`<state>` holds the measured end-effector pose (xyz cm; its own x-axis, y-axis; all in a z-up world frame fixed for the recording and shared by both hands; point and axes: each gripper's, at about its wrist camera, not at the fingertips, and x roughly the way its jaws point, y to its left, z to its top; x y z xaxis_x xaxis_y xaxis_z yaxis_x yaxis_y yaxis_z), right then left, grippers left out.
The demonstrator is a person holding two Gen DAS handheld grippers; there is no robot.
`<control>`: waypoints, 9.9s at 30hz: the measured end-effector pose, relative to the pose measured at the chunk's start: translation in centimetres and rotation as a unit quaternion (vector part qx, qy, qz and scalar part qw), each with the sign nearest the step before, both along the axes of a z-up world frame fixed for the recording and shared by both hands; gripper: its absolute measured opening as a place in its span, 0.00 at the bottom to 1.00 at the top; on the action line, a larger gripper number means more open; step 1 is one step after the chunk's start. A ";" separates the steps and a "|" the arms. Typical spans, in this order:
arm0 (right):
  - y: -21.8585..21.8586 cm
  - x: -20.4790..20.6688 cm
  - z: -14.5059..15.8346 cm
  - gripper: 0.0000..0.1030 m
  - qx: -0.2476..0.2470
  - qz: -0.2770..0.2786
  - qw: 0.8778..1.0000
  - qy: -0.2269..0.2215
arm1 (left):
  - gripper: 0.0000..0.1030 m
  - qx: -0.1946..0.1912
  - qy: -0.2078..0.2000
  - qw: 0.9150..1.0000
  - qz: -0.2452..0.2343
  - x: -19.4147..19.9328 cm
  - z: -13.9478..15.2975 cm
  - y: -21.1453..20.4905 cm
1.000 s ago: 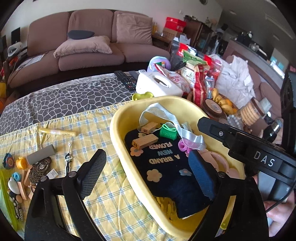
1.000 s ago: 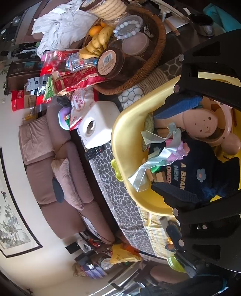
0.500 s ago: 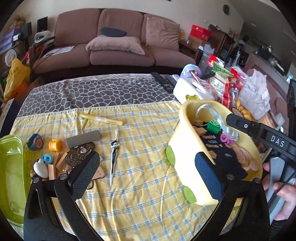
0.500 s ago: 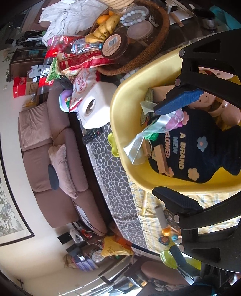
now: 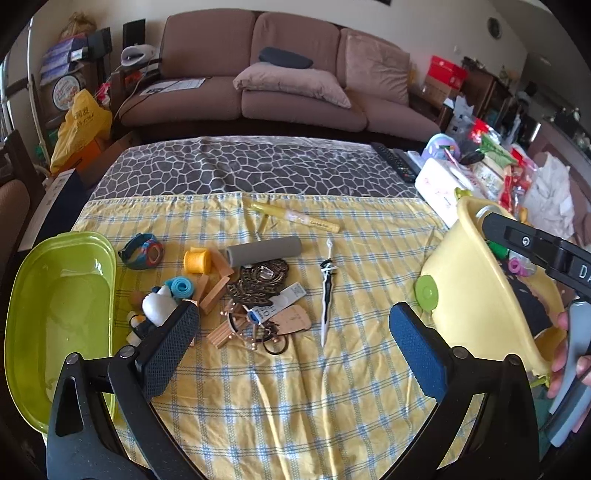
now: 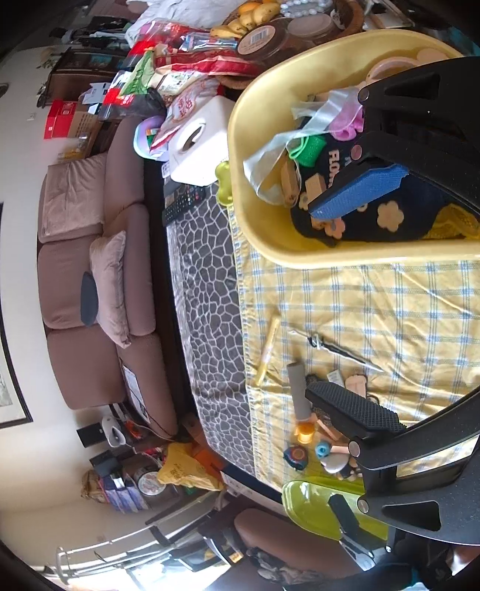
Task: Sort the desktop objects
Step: 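Withdraw both grippers from the basin back over the pile, then grasp the wooden tag keychain with the right gripper, then grasp the black embroidered patch with the left gripper while the right gripper holds the keychain, then carry the patch and keychain into the yellow basin and open both grippers, then withdraw both grippers from the basin back over the cloth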
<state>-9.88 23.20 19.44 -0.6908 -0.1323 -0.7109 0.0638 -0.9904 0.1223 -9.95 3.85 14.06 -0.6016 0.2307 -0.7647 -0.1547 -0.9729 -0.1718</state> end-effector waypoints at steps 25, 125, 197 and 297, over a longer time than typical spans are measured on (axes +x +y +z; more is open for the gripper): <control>-9.3 -1.9 -4.6 0.89 0.039 0.058 0.997 -0.039 | 1.00 0.020 -0.032 0.998 0.046 -0.8 -3.3 -7.1; -8.9 -3.7 -7.9 0.52 -0.071 0.062 0.993 -0.076 | 1.00 0.069 -0.086 0.994 0.029 -2.2 -5.5 -7.6; -5.4 -1.4 -4.8 0.52 -0.093 0.078 0.991 -0.051 | 0.46 -0.058 -0.062 0.996 0.007 -9.2 -11.3 1.3; 9.1 1.7 0.2 0.99 -0.019 -0.065 0.998 0.002 | 1.00 0.068 0.048 0.996 -0.043 -0.5 4.4 7.3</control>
